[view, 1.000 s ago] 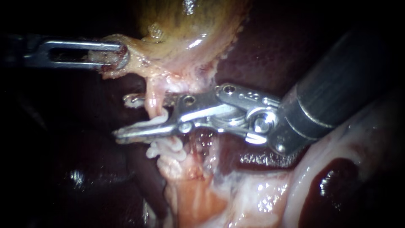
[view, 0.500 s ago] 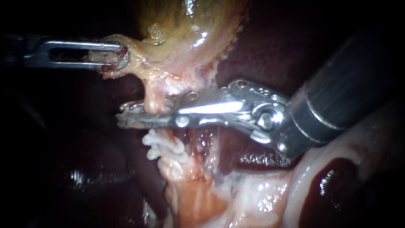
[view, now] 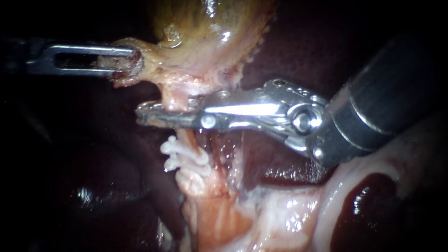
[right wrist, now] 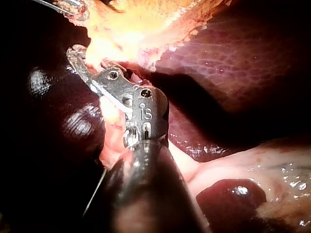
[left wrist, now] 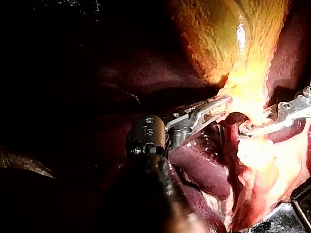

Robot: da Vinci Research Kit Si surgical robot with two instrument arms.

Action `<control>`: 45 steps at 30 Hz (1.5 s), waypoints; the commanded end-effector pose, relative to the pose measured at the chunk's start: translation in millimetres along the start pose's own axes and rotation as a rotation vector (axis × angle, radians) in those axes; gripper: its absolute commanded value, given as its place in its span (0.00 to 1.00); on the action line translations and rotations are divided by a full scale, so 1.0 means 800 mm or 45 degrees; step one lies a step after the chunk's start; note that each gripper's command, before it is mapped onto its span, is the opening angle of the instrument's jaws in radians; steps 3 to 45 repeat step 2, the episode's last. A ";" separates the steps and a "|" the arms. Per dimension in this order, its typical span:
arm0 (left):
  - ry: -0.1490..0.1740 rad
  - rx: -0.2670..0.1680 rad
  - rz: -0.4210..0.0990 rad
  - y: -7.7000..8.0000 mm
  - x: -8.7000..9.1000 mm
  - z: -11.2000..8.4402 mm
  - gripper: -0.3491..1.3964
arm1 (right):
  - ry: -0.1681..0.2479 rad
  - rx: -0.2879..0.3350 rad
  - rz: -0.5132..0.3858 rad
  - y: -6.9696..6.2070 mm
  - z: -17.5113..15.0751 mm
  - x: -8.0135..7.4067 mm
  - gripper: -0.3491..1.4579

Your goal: Clipping third clip left tube

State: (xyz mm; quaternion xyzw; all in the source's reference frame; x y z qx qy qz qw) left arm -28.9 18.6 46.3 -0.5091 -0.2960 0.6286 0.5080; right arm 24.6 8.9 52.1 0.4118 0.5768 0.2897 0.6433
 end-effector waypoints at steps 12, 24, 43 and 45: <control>0.000 0.000 0.000 0.0000 0.0000 0.0000 0.00 | 0.000 0.000 -0.001 0.0001 0.0000 -0.0001 0.00; 0.000 0.000 0.000 0.0000 0.0000 0.0000 0.00 | 0.000 0.000 -0.001 0.0001 0.0000 -0.0001 0.00; 0.000 0.000 0.000 0.0000 0.0000 0.0000 0.00 | 0.000 0.000 -0.001 0.0001 0.0000 -0.0001 0.00; 0.000 0.000 0.000 0.0000 0.0000 0.0000 0.00 | 0.000 0.000 -0.001 0.0001 0.0000 -0.0001 0.00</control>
